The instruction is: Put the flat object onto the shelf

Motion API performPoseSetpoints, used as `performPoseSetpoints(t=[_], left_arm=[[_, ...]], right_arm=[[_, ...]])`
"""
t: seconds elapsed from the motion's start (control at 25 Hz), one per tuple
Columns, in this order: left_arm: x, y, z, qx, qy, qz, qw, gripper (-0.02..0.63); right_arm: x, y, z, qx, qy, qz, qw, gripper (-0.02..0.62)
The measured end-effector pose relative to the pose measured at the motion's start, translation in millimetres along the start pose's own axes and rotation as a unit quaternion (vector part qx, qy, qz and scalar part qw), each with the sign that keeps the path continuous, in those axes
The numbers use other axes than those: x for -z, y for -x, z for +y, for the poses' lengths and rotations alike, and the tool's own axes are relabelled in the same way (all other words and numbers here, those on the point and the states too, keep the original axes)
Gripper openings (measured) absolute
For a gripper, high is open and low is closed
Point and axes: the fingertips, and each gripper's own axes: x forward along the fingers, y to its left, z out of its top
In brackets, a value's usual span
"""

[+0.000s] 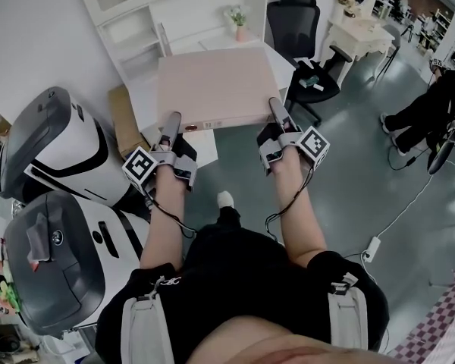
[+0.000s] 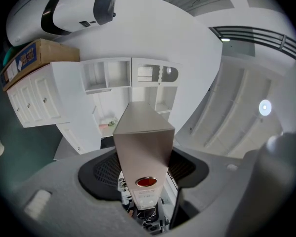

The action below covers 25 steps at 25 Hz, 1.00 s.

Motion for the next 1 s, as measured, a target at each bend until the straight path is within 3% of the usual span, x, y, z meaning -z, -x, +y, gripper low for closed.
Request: performPoseSetpoints(t=[0.4, 1.0], left_arm=[[-41, -82, 37, 0.004, -0.007, -0.005, 0.9999, 0.282], [-131, -266, 74, 0.017, 0.000, -0.001, 0.9999, 0.282]], right_arm=[[-25, -90, -35, -0.002, 0.005, 0.007, 1.000, 0.298], [-85, -288, -62, -0.005, 0.016, 0.003, 1.000, 0.299]])
